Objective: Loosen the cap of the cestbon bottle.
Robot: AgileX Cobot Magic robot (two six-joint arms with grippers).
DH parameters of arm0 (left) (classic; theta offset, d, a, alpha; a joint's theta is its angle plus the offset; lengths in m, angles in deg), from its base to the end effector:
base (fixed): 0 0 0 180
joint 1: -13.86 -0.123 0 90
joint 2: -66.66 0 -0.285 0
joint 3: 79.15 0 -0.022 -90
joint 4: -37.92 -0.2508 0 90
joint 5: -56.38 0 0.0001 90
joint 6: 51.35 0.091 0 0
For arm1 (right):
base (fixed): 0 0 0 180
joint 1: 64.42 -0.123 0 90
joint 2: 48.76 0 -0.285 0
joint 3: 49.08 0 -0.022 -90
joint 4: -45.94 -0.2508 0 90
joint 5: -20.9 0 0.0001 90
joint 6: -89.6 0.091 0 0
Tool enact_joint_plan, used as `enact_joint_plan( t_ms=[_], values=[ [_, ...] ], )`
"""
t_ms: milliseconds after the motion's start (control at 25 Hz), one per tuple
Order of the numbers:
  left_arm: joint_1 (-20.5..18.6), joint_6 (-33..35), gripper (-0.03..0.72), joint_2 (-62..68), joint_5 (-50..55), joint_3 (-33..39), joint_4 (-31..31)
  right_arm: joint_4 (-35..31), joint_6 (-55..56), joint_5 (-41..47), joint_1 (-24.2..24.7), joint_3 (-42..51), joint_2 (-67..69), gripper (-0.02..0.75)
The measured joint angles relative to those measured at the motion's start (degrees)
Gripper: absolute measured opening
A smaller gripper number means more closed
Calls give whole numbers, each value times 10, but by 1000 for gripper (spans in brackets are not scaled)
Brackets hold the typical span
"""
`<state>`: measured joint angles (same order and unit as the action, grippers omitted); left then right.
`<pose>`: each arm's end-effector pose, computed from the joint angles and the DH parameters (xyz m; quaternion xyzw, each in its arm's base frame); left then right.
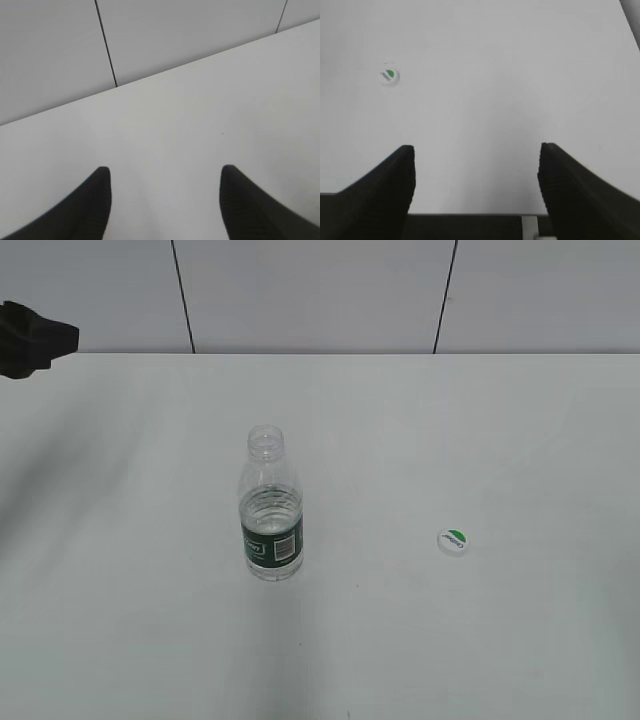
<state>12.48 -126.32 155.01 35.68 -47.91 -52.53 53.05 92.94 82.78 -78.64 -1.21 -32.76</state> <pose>0.2954 -0.0250 0.2609 0.1941 0.8334 -0.0812 0.5111 0.0170 -0.0059 0.2791 -0.0853 0.8842 0.0082 0.4592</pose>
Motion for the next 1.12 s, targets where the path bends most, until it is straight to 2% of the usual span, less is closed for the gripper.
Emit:
enact_joint_plan(
  t_ms=[200, 720, 1120],
  values=[
    [0, 0, 417, 0, -1, 0, 0, -7, 32, 2, 0, 1, -83, 591],
    [0, -1, 417, -4, -20, 0, -17, -21, 42, 3, 0, 5, -86, 590],
    [0, -38, 417, -62, -21, 0, -34, -21, 42, 4, 0, 5, -86, 590]
  ],
)
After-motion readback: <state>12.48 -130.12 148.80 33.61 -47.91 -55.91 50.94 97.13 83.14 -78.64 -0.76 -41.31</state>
